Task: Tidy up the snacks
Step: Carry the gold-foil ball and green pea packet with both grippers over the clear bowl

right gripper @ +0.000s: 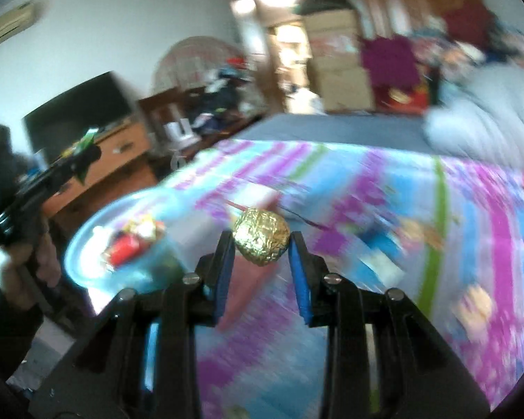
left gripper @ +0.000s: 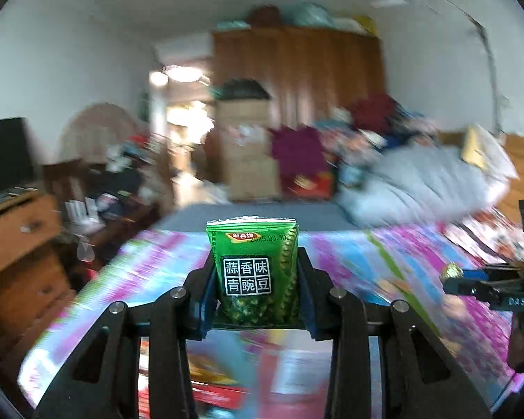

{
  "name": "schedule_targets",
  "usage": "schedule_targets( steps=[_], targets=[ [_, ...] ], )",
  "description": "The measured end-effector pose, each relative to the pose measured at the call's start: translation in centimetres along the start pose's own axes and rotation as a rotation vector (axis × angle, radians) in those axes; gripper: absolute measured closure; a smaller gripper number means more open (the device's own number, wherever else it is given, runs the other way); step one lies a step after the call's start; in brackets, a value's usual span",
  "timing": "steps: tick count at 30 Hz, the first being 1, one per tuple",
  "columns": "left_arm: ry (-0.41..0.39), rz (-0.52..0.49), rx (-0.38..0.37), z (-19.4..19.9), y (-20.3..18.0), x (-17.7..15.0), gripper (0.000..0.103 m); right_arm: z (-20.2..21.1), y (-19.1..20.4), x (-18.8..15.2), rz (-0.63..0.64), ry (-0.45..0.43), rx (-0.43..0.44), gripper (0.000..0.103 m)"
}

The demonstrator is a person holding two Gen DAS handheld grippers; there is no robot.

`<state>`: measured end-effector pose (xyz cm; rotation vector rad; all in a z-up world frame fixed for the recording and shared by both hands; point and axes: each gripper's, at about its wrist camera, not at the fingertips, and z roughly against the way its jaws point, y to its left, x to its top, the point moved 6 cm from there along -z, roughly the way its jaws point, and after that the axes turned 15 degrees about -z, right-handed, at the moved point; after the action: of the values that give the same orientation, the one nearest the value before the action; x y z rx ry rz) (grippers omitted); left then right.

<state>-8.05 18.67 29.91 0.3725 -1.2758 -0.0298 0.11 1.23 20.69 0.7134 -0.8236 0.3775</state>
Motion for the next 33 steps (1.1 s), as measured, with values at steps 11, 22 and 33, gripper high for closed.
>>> schedule_targets(
  steps=[11,22,33],
  targets=[
    [0.113,0.143,0.173,1.6,14.5,-4.3,0.063,-9.6,16.4,1.7,0.185,0.122,0.149,0.071],
    [0.316,0.231,0.183,-0.7,17.7,-12.4,0.063,-15.5,21.3,-1.1,0.209,0.246,0.156,0.071],
    [0.426,0.251,0.168,-2.3,18.3,-16.0,0.063,-19.2,23.4,-3.1,0.209,0.351,0.141,0.071]
  ],
)
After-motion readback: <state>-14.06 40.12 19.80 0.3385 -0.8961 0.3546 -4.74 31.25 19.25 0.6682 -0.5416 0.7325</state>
